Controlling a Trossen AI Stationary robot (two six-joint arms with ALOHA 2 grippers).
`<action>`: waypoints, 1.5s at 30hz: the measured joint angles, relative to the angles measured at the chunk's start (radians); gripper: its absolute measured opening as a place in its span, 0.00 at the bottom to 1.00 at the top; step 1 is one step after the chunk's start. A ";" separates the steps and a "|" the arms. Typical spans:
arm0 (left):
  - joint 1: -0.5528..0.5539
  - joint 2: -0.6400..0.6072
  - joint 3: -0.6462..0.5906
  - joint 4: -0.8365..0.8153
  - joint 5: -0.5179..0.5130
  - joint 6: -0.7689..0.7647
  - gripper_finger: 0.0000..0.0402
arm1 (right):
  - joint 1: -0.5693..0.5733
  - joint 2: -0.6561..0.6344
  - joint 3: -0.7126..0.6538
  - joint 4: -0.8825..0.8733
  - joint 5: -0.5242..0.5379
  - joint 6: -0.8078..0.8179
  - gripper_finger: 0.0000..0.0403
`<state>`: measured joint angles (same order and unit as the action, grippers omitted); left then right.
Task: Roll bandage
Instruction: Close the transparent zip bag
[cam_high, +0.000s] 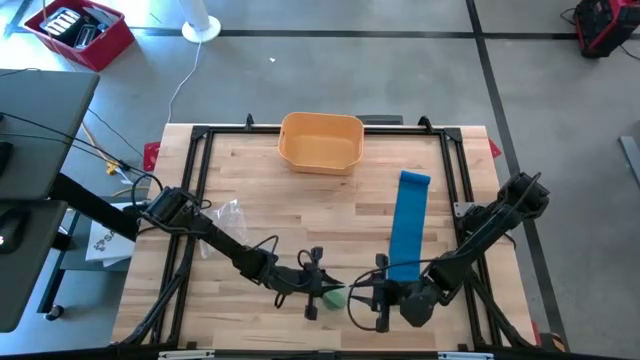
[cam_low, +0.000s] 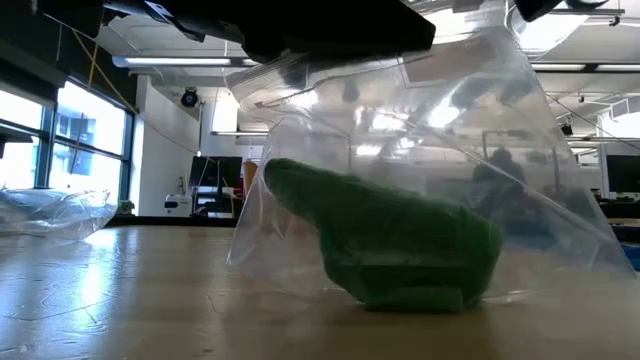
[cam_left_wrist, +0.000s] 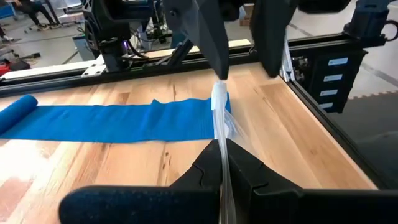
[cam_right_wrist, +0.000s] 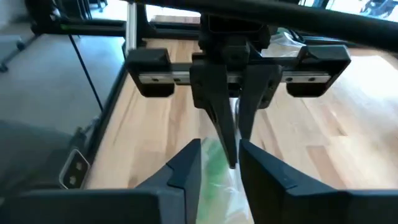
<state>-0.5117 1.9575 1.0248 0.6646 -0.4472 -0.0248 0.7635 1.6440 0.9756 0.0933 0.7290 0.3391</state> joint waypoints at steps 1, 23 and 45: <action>0.000 0.000 0.000 -0.007 0.002 -0.010 0.00 | 0.000 0.000 0.000 -0.006 0.001 0.000 0.20; -0.001 0.001 -0.001 -0.016 0.045 -0.035 0.00 | -0.095 0.000 0.000 -0.067 -0.142 0.045 0.03; 0.010 0.001 0.000 -0.021 0.043 -0.069 0.00 | -0.122 -0.058 0.001 0.011 -0.237 -0.028 0.34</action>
<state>-0.5014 1.9583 1.0245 0.6441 -0.4038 -0.0933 0.6411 1.5857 0.9764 0.1040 0.4921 0.3107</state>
